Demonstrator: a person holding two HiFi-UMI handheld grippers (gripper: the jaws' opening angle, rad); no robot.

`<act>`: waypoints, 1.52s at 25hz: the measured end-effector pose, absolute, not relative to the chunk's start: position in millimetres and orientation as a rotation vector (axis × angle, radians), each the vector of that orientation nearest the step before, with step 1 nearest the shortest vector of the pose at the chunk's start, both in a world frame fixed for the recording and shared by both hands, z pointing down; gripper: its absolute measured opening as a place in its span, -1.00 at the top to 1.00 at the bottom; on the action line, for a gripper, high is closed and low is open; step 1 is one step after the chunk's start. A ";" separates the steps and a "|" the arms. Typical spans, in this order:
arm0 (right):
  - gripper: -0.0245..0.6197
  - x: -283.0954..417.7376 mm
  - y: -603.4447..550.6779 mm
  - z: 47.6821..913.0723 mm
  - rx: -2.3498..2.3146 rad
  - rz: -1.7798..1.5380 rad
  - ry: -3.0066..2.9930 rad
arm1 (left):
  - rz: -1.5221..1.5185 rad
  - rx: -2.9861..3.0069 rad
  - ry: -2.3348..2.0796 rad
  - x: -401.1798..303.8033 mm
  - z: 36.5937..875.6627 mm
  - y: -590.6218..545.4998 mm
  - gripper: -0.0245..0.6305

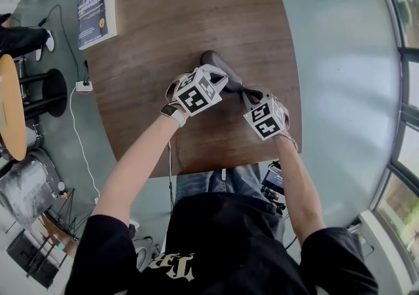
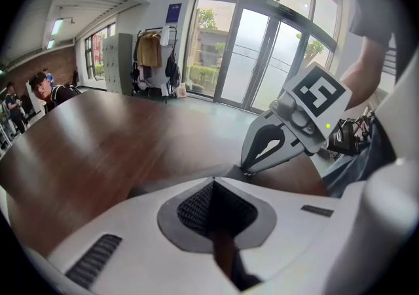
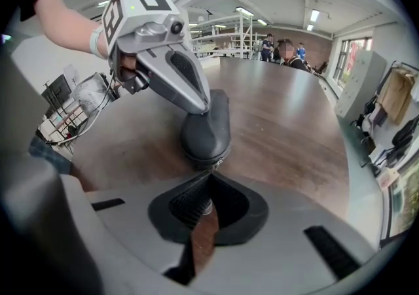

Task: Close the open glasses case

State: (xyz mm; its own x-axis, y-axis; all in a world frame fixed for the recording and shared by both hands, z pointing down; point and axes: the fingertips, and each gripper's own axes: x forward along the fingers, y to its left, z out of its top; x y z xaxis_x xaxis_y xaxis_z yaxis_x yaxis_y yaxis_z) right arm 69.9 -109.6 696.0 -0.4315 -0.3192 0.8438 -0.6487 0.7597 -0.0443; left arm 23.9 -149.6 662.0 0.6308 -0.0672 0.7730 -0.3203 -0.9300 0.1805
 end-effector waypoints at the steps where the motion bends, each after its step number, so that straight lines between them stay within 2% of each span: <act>1: 0.96 69.2 -109.0 694.8 0.725 0.467 -2.047 | 1.185 2.554 -0.315 24.2 661.8 -150.2 0.91; 7: 0.97 23.0 -44.6 705.1 0.534 0.401 -2.063 | 1.136 2.537 -0.337 23.2 662.6 -152.2 0.91; 10: 0.97 41.4 -61.9 701.8 0.821 0.464 -1.997 | 1.110 2.539 -0.337 23.9 661.5 -152.3 0.91; 13: 0.88 68.7 -100.0 701.8 0.880 0.405 -1.944 | 1.124 2.550 -0.333 22.8 660.8 -152.8 0.91; 17: 0.75 75.5 -123.4 702.2 0.630 0.258 -2.001 | 1.152 2.557 -0.315 23.0 661.2 -151.0 0.91; 25: 0.75 59.7 -121.8 709.1 0.069 0.067 -2.069 | 1.187 2.573 -0.299 23.1 661.5 -150.0 0.91; 28: 0.88 62.5 -119.9 708.0 -0.011 -0.005 -2.050 | 1.192 2.570 -0.305 24.5 660.5 -149.8 0.91; 36: 0.90 67.8 -117.0 701.1 0.011 0.041 -2.074 | 1.214 2.549 -0.356 25.3 660.9 -150.0 0.91; 38: 0.97 68.9 -116.1 699.9 0.008 0.046 -2.083 | 1.215 2.539 -0.368 24.3 661.2 -150.5 0.91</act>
